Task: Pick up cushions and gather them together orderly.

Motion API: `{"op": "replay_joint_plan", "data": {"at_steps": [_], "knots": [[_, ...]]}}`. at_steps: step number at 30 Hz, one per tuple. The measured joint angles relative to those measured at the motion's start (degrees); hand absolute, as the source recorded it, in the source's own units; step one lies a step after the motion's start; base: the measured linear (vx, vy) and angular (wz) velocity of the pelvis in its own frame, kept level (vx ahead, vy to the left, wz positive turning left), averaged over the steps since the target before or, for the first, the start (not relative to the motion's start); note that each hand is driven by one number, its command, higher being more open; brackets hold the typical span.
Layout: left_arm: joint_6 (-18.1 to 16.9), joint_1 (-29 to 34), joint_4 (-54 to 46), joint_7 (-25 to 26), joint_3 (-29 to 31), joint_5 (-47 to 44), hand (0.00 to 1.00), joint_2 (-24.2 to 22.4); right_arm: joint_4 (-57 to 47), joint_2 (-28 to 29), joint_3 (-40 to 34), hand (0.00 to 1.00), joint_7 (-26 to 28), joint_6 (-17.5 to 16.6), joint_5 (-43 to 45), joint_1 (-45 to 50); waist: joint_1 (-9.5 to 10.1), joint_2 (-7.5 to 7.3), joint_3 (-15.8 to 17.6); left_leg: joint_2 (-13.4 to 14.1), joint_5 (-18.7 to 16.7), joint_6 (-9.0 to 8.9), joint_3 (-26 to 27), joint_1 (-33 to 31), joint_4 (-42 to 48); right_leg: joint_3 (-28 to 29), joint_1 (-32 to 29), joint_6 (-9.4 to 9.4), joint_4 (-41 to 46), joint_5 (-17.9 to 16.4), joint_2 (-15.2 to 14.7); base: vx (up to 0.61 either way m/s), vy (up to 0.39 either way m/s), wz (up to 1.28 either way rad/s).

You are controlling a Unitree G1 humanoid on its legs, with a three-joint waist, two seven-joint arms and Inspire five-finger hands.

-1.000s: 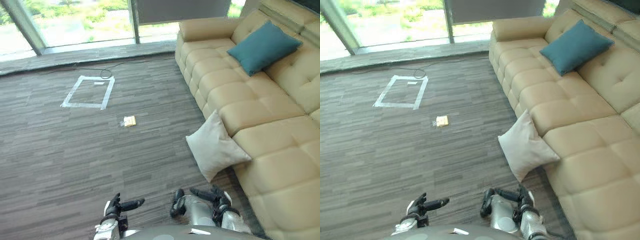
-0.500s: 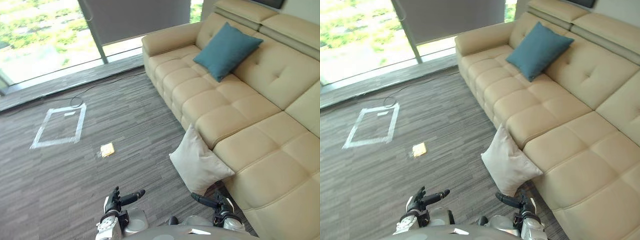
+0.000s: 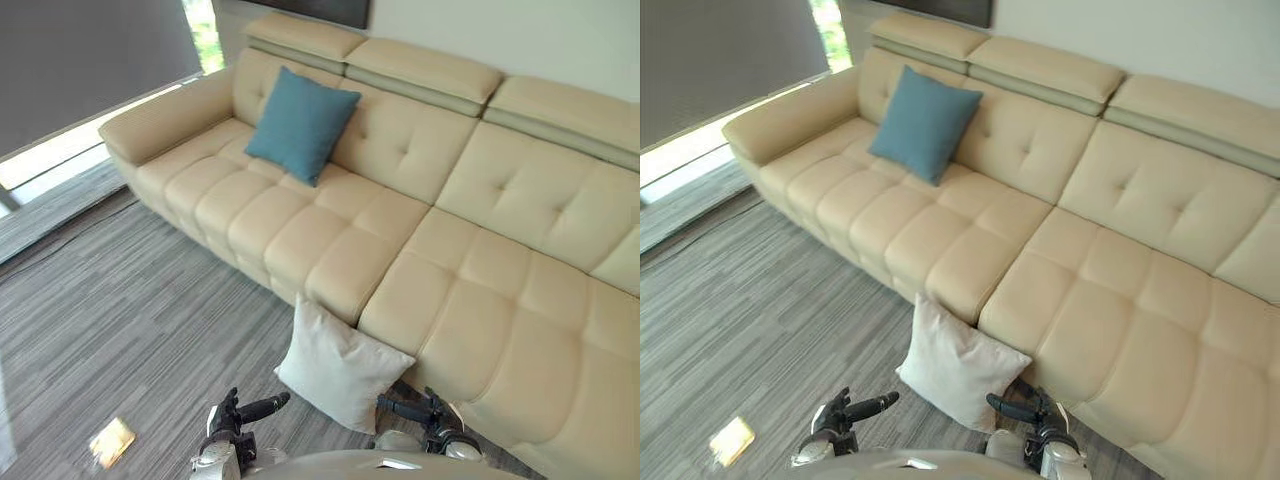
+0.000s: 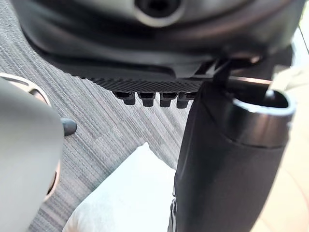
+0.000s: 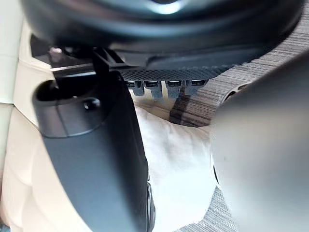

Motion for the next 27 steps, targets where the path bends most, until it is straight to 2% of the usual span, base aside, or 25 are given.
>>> {"op": "replay_joint_plan", "data": {"at_steps": [1,3,4,6,7,10,11,13,15,17,18,19,20,24,27], "knots": [[0.25,-1.43,2.51,0.24,0.26,-0.03,1.0,-0.47,1.4,-1.12,0.01,1.0,0.0,-0.35,-0.92,-1.71,-0.4,2.21,1.06,1.68,-0.8,-1.36,0.91,1.14,-0.39,-0.66,0.96,-3.22,-0.68,-0.59,1.86,0.14,-0.127,-0.72],[0.18,-1.7,2.85,0.13,-0.11,-0.02,1.0,-2.11,2.08,-2.45,-0.11,1.0,-0.14,-0.68,-0.92,-1.77,-0.47,3.93,1.38,2.4,-0.81,-1.37,0.65,1.14,-1.01,0.27,1.15,-3.76,-2.92,-0.26,3.88,0.16,-0.141,-0.49],[0.18,-1.71,2.85,-0.08,-0.89,0.01,1.0,-2.75,2.92,-3.29,-0.86,1.0,-0.26,-0.29,-0.91,-2.29,-0.53,5.26,1.49,2.69,-0.57,-1.47,-0.19,1.6,-1.45,0.66,2.13,-4.37,-5.14,0.16,5.46,0.17,-0.113,-0.31],[0.16,-1.78,2.74,-0.49,-1.11,0.1,1.0,-2.53,3.32,-3.3,-1.44,1.0,-0.32,-0.26,-0.94,-2.29,-0.74,5.22,1.51,3.02,0.51,-1.5,-0.77,2.08,-0.81,0.57,3.79,-4.48,-6.81,0.23,6.19,0.14,-0.122,-0.06],[0.08,-1.85,2.39,-0.79,-1.37,0.14,1.0,-2.04,3.3,-3.21,-1.55,1.0,-0.36,-0.35,-0.93,-2.0,-0.73,4.02,2.11,3.42,1.45,-2.5,-1.03,2.07,1.35,0.48,5.66,-4.56,-8.61,0.29,6.35,0.11,-0.142,0.05],[0.07,-1.96,2.18,-0.93,-1.49,0.18,1.0,-1.32,3.29,-3.17,-1.65,1.0,-0.49,-0.41,-0.91,-1.58,-0.7,3.52,2.19,4.58,1.83,-3.13,-1.95,0.49,6.54,0.35,8.41,-4.6,-11.93,1.34,6.96,0.09,-0.108,0.02],[0.06,-2.0,2.14,-0.94,-1.49,0.22,1.0,-1.15,3.42,-3.16,-1.76,1.0,-0.83,-0.4,-0.91,-1.47,-0.51,2.94,2.47,4.83,1.07,-3.85,-3.26,-0.13,8.63,0.77,9.87,-4.83,-13.96,2.15,7.11,0.06,0.03,-0.12],[0.06,-1.83,1.38,-0.98,-1.46,0.17,1.0,-1.03,4.46,-3.05,-1.91,1.0,-1.09,-0.37,-0.92,-1.62,-0.08,2.52,2.65,3.08,-4.75,-4.65,-7.4,-0.89,8.73,2.16,11.34,-4.53,-15.89,3.22,6.85,0.04,0.093,-0.25],[-0.06,-1.77,0.94,-1.02,-1.47,0.12,1.0,-0.75,4.61,-2.82,-2.72,1.0,-1.09,-0.36,-0.91,-1.61,-0.01,2.06,2.92,1.72,-6.14,-4.18,-9.52,-1.89,7.99,3.17,11.94,-4.01,-15.98,3.56,6.22,-0.01,0.146,-0.32],[-0.33,-1.76,0.82,-0.96,-1.49,0.04,1.0,-0.6,4.87,-2.83,-2.84,1.0,-1.11,-0.39,-0.92,-1.61,-0.03,1.85,3.0,0.95,-5.97,-3.92,-12.34,-3.33,6.77,4.3,12.23,-3.34,-16.0,3.97,5.79,-0.03,0.156,-0.34],[-0.38,-1.76,0.8,-0.94,-1.52,0.03,1.0,-0.67,4.9,-3.12,-2.86,1.0,-1.11,-0.38,-0.88,-1.58,-0.12,2.38,2.81,1.08,-3.13,-2.58,-14.51,-4.8,5.12,5.21,12.09,-2.4,-15.97,4.39,6.05,-0.05,0.174,-0.33],[-0.34,-1.77,0.92,-1.03,-1.69,-0.14,1.0,-1.03,4.96,-3.74,-2.88,1.0,-1.09,-0.36,-0.9,-1.63,-0.13,3.61,2.61,1.65,0.47,-3.22,-15.66,-5.9,4.91,6.04,12.14,-1.73,-16.03,4.57,6.73,-0.04,0.179,-0.41],[-0.38,-1.7,1.16,-0.82,-1.79,-0.06,1.0,-1.19,4.95,-3.88,-2.83,1.0,-1.07,-0.34,-0.91,-1.54,-0.09,3.61,2.34,1.63,-0.01,-3.36,-16.18,-5.01,3.78,6.9,12.09,-0.84,-16.25,4.87,6.73,-0.02,0.204,-0.23],[-0.31,-1.63,1.25,-0.84,-2.12,-0.03,1.0,-0.15,5.21,-2.89,-2.96,1.0,-1.01,-0.29,-0.95,-1.36,-0.07,2.28,2.25,-0.68,0.56,-2.11,-15.29,-2.43,-0.97,7.66,11.65,1.0,-16.35,6.08,4.83,-0.05,0.183,-0.1],[-0.33,-1.28,1.25,-0.84,-2.22,0.0,1.0,-0.08,4.74,-2.92,-2.94,1.0,-0.86,-0.38,-0.95,-1.52,-0.06,3.34,2.16,-1.93,0.88,-1.46,-13.16,-1.01,-2.42,9.89,10.82,1.44,-15.03,6.25,3.72,-0.09,0.088,-0.32]]}}
